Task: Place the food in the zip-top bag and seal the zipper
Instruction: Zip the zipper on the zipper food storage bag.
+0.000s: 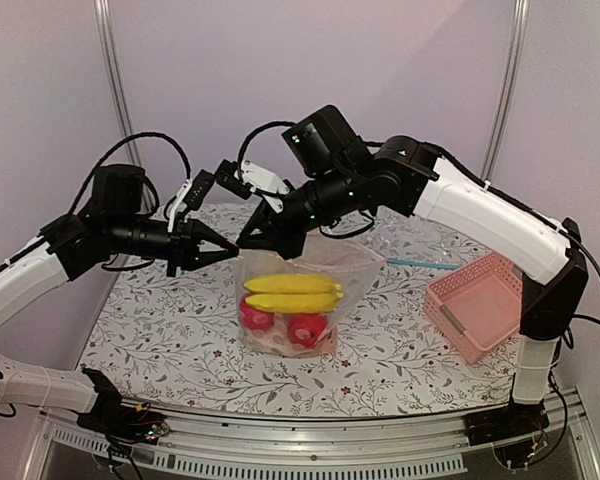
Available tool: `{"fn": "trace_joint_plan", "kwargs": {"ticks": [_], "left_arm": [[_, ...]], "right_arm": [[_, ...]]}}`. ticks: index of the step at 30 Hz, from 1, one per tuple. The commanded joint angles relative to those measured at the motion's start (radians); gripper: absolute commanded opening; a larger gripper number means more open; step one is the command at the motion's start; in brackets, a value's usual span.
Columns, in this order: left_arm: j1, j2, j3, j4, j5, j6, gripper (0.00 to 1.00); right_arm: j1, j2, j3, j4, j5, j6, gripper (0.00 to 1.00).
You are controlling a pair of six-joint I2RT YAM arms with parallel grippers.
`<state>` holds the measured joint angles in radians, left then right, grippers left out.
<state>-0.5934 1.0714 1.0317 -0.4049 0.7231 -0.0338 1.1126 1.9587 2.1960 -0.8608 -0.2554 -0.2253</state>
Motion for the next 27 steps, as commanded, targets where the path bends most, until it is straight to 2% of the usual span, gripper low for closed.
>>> {"fn": "trace_joint_plan", "kwargs": {"ticks": [1,27], "left_arm": [[0.027,-0.029,0.016,0.012,-0.062,0.001,0.0],[0.052,-0.048,0.01,0.007,-0.2,0.001,0.0]], "right_arm": [[0.003,-0.058,-0.032,-0.101,0.052,-0.009,0.0],[0.0,-0.157,-0.159,-0.118,0.167,0.025,0.0]]}}
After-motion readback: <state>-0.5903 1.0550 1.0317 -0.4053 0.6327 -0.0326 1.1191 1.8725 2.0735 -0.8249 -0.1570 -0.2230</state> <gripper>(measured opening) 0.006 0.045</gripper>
